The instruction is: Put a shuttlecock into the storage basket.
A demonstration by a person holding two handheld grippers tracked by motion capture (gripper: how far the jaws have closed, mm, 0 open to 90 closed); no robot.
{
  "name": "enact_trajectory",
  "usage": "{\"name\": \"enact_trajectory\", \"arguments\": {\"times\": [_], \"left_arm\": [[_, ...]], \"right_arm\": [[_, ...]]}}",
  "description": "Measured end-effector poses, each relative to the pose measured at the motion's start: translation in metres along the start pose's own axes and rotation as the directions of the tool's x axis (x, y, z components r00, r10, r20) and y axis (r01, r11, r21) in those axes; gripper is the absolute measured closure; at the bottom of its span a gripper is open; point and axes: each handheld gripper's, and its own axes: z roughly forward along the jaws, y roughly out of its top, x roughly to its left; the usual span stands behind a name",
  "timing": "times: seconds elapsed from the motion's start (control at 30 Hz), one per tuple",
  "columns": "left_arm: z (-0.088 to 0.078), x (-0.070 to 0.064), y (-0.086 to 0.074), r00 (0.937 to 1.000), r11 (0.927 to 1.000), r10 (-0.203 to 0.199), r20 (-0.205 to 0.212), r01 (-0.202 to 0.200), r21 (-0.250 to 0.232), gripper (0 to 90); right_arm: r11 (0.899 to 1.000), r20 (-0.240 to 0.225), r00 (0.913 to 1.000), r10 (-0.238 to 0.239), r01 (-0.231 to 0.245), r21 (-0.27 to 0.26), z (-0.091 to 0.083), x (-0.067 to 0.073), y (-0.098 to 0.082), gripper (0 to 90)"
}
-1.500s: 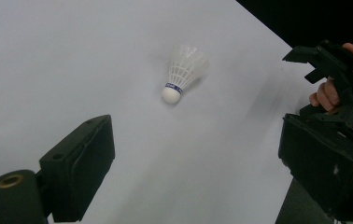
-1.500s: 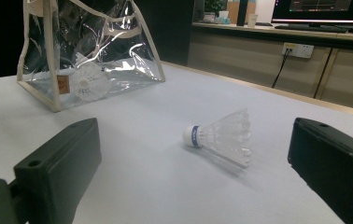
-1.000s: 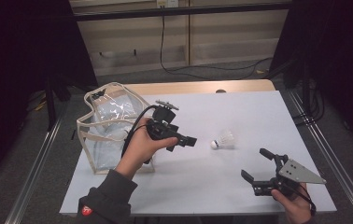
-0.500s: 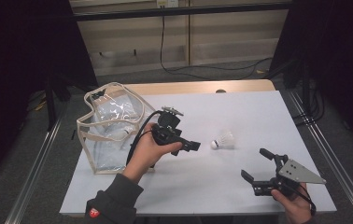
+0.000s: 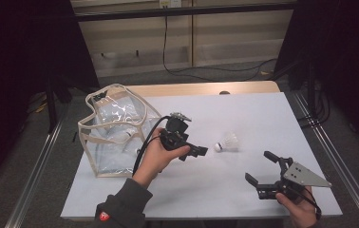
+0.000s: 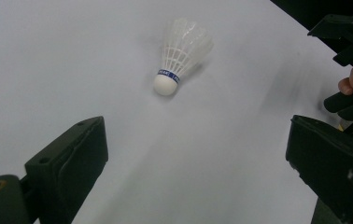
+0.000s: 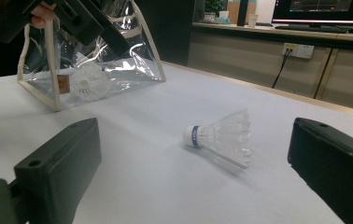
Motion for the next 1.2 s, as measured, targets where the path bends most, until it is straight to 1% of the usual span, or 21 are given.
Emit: {"name": "enact_trajectory", "arguments": {"times": [0.2,0.23,0.4,0.43,0.57,0.67,1.2], "left_arm": [[0.005,-0.001,0.001,1.0,0.9999,0.0,-0.007,0.0,-0.017,5.5],[0.006,-0.001,0.001,0.9999,0.9998,0.01,-0.007,-0.01,-0.015,5.5],[0.01,-0.002,0.001,0.9998,0.9998,0.018,-0.011,-0.018,-0.007,5.5],[0.011,-0.002,0.0,0.9999,0.9999,0.013,-0.011,-0.013,-0.009,5.5],[0.014,-0.002,0.0,0.9998,0.9998,0.016,-0.013,-0.016,-0.013,5.5],[0.016,-0.002,-0.001,0.9998,0.9998,0.012,-0.013,-0.012,-0.016,5.6],[0.032,-0.001,-0.002,0.9995,0.9994,0.033,0.0,-0.033,-0.006,5.6]], "right_arm": [[1.0,-0.001,1.0,-0.002,0.002,0.001,0.0,0.0,0.0,2.6],[1.0,0.0,1.0,0.0,0.0,0.0,0.0,0.0,0.0,2.6],[1.0,-0.001,1.0,-0.001,0.001,0.0,0.0,0.0,0.0,2.6],[1.0,0.0,1.0,0.0,0.0,-0.001,0.0,0.0,0.0,2.6],[1.0,-0.001,1.0,-0.001,0.001,0.0,0.0,0.0,0.0,2.6],[1.0,-0.001,1.0,0.0,0.0,0.0,0.0,0.0,0.0,2.6],[1.0,0.0,1.0,0.0,0.0,0.0,0.0,0.0,0.0,2.6]]}}
